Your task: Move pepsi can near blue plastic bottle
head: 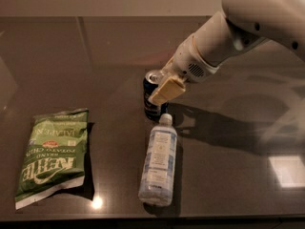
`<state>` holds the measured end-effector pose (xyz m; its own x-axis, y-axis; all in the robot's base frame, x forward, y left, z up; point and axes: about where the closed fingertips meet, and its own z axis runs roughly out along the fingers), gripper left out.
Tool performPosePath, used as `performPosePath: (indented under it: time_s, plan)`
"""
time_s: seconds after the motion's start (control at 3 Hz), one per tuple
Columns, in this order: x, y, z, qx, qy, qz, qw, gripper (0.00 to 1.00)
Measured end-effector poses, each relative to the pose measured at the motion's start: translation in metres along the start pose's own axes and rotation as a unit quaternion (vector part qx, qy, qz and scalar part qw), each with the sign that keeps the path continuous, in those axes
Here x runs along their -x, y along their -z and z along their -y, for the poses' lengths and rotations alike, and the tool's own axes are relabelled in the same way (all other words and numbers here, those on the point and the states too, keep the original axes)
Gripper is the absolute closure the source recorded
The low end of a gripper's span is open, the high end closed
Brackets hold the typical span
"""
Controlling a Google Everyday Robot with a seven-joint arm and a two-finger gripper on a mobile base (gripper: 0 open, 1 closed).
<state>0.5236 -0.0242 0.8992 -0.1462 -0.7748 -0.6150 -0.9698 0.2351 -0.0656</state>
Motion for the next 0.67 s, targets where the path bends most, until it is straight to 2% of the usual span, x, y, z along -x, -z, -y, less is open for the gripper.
performPosePath:
  time_s: [0.33,0.67]
  plan:
    - [-0.0019,0.0001,0.0072,0.023,0.009,0.001,0.9997,0.00]
    - [-0.0016,0.0008,0.0074,0.024,0.010,0.001,0.9997,0.00]
